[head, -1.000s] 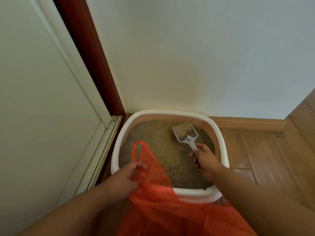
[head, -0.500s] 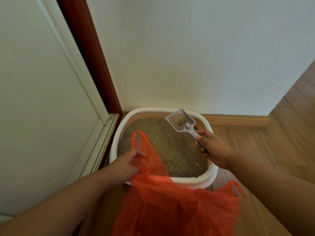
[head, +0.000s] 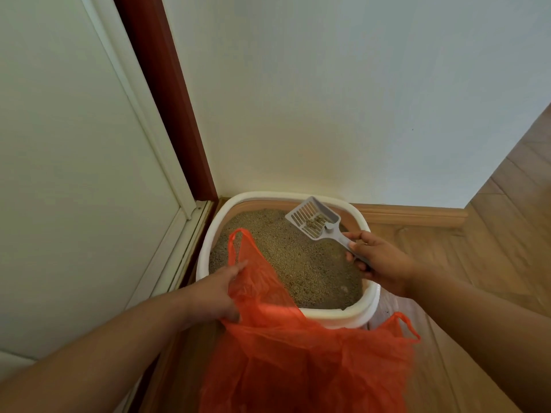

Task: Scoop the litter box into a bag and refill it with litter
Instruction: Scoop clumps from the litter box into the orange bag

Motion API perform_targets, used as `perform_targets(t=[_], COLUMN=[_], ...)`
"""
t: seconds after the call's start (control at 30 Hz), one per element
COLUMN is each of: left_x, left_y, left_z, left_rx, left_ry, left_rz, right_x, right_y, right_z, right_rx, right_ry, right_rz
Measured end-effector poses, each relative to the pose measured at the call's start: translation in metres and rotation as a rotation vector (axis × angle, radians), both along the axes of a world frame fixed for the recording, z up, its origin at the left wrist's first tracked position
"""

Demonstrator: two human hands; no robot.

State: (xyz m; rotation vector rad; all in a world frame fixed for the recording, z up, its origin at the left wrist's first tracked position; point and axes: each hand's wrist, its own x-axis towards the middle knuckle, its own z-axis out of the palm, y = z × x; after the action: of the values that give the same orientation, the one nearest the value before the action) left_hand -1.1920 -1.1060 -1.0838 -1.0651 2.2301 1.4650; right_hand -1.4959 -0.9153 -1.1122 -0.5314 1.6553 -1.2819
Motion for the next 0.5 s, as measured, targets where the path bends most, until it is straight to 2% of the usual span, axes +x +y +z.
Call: perform_targets(t=[0.27,0.5], left_x=[-0.003,-0.009], left_y=[0.004,0.007], left_z=[0.005,0.012], left_rx=[0.022,0.072], left_ry=[-0.065,0.025], left_rz=[-0.07,0.057], right_x=[-0.035,-0.037], right_y=[0.003,0.007], right_z=[0.034,0.04], right_rx=[-0.013,-0.014], right_ry=[0.004,0.1], right_rz=[-0.043,0.034])
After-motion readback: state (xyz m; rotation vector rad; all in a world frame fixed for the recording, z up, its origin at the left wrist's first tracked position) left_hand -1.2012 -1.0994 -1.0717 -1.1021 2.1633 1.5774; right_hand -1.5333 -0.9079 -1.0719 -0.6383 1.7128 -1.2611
